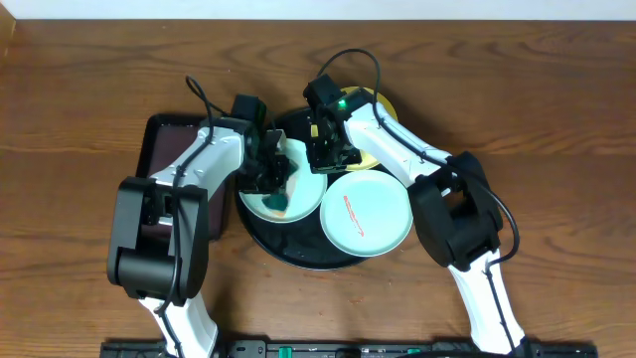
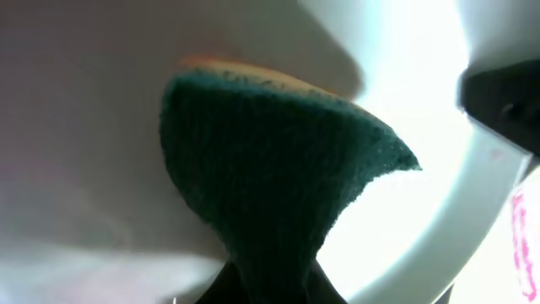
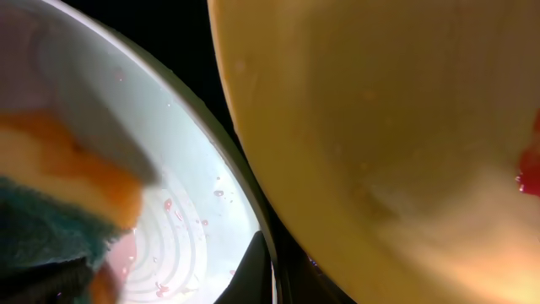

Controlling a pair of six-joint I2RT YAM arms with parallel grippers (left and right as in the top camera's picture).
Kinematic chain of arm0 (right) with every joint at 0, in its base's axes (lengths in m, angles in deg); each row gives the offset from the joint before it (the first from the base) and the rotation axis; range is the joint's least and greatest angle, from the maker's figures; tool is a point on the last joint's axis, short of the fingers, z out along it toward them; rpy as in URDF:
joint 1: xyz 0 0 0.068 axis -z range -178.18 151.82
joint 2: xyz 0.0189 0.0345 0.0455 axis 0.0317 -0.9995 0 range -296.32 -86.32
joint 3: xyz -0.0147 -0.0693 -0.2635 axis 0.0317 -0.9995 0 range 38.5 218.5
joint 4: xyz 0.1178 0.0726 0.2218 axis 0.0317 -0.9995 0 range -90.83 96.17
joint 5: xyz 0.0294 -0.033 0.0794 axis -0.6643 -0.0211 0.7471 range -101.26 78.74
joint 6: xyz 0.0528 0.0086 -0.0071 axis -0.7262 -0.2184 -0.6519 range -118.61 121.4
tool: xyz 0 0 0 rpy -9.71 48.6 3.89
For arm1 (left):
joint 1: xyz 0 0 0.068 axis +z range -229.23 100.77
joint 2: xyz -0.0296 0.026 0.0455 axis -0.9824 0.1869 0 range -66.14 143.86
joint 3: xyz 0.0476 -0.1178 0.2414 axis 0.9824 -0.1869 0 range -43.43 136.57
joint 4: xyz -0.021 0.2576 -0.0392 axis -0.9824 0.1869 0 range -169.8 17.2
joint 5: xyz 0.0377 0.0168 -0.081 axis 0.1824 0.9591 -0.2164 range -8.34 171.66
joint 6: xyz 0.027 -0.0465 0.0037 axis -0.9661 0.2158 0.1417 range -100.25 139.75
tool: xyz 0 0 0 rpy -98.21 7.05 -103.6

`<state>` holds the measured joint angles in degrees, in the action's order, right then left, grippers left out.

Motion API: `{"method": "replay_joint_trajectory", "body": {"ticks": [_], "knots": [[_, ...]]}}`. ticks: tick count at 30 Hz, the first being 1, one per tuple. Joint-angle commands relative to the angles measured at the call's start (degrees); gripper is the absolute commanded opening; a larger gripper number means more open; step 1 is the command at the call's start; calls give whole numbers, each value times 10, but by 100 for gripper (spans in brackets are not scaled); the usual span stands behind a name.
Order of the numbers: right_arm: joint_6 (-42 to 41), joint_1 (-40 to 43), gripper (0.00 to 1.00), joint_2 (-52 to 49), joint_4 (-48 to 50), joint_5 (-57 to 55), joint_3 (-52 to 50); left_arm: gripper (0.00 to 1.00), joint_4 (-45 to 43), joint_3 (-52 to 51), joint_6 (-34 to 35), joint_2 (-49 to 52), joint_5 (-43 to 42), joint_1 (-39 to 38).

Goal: Clean dirty plates on tray and stack at the side
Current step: 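Scrub the blue plate surface with the sponge in the left gripper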

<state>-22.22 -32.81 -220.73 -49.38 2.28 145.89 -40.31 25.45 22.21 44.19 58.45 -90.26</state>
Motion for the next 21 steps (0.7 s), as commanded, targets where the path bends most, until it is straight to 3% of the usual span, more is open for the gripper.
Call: {"method": "replay_joint_trajectory", "body": {"ticks": [1, 6, 14, 17, 21], "knots": [[-1, -11, 1, -17, 0, 0, -14, 8, -39, -6, -26, 13, -31, -1], [-1, -11, 1, -17, 1, 0, -14, 7, -102, -6, 1, 13, 33, -1], [-1, -11, 1, -17, 1, -1, -14, 8, -103, -6, 171, 13, 339, -1], [-1, -11, 2, -17, 1, -2, -14, 8, -76, -6, 193, 13, 343, -1], [-1, -11, 1, -17, 1, -2, -14, 7, -34, -6, 173, 13, 267, -6]]}}
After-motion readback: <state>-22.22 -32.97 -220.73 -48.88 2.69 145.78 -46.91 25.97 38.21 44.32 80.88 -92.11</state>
